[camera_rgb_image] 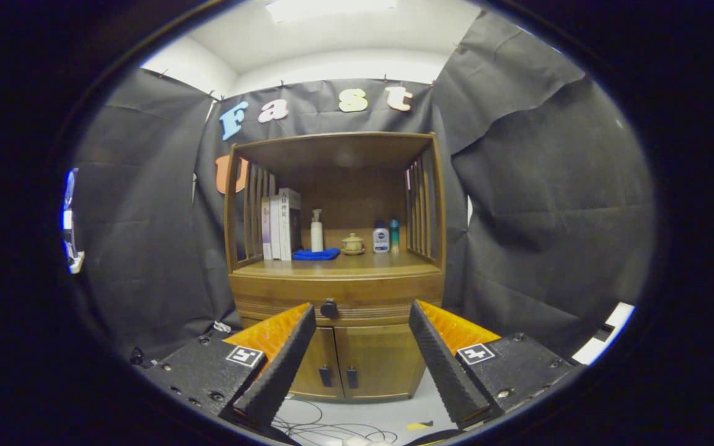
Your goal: Pull open the drawer, take out the items inside it, and place them on the countertop above the cabinet.
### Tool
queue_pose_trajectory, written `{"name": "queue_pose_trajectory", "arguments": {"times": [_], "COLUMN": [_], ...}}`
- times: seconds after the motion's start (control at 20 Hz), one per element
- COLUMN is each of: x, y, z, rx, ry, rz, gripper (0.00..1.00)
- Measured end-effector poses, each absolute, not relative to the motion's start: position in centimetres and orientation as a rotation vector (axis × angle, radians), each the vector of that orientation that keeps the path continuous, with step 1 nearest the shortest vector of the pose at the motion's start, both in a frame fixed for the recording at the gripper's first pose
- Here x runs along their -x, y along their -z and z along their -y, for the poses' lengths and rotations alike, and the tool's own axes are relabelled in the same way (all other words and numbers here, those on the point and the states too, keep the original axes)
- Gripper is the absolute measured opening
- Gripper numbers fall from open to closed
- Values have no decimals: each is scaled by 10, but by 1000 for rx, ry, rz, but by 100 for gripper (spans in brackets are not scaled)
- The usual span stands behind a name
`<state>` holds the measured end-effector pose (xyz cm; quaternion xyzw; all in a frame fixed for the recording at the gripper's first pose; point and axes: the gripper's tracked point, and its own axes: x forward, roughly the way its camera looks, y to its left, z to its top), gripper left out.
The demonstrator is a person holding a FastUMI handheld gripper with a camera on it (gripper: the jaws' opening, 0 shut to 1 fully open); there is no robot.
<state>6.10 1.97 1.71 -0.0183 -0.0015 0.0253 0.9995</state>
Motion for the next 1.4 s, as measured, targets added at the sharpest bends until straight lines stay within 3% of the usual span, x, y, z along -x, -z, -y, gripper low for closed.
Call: {"name": "queue_pose_trajectory", "arguments": {"times": [0.3,0.6,1.05,1.25,1.4], "x": [-153,-245,-325,-332,-338], "y": [-13,37,106,117,117], "z": [-57,-76,-87,-82,-78], "rx": [38,54,87,118,87], "ry": [-93,-84,-51,-36,1], "rz": [3,-65,-173,-187,-186], "gripper": [99,99,99,79,58]}}
